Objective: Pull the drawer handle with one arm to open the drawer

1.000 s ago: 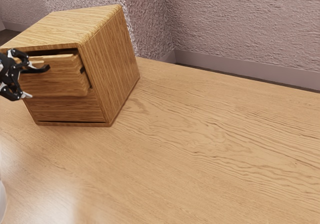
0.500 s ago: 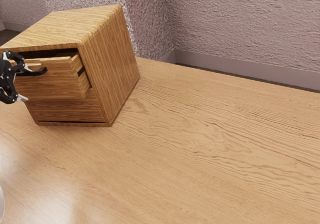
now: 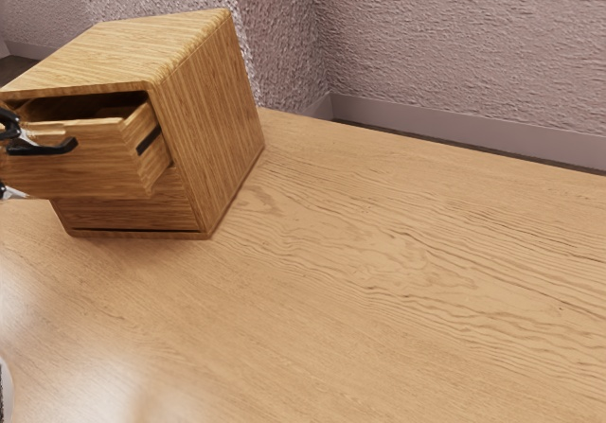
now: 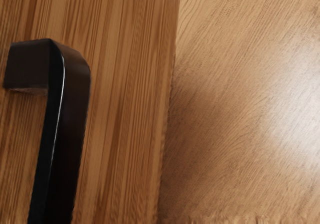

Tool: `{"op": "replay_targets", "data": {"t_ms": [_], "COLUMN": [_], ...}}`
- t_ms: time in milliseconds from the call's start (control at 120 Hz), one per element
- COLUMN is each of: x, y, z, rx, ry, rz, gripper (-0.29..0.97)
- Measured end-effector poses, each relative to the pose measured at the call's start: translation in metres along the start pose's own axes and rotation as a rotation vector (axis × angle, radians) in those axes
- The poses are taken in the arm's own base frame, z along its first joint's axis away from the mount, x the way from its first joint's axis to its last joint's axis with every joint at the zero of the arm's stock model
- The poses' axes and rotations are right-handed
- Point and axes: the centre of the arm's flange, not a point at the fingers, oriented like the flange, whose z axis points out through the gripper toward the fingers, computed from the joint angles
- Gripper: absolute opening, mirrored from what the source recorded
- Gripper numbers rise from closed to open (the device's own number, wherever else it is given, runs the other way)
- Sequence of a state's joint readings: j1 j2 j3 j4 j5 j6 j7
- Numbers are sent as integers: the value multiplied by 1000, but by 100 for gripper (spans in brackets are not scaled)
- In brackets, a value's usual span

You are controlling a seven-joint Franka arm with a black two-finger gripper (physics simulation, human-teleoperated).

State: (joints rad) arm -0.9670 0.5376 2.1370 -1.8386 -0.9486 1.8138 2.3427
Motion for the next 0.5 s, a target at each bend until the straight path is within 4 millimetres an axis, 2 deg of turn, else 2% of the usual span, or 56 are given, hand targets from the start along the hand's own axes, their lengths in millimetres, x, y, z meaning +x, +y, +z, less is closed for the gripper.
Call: {"op": "replay_targets", "data": {"t_ms": [17, 67, 158, 208, 250, 325, 342, 417, 458, 500], "x": [-5, -13, -13, -3, 7, 26, 38, 118, 168, 223], "y": [7, 29, 74, 83, 81, 76, 71, 44, 38, 40], "z": [-14, -51, -143, -183, -201, -210, -215, -242, -246, -246], "rx": [3, 9, 53, 78, 70, -13, -30, -87, -119, -149], "ry": [-8, -22, -68, -79, -69, -61, -74, -151, -162, -139], "rz": [-11, -36, -58, -43, -29, -43, -33, 54, 111, 187], "gripper": [51, 55, 61, 63, 64, 65, 66, 67, 67, 67]}}
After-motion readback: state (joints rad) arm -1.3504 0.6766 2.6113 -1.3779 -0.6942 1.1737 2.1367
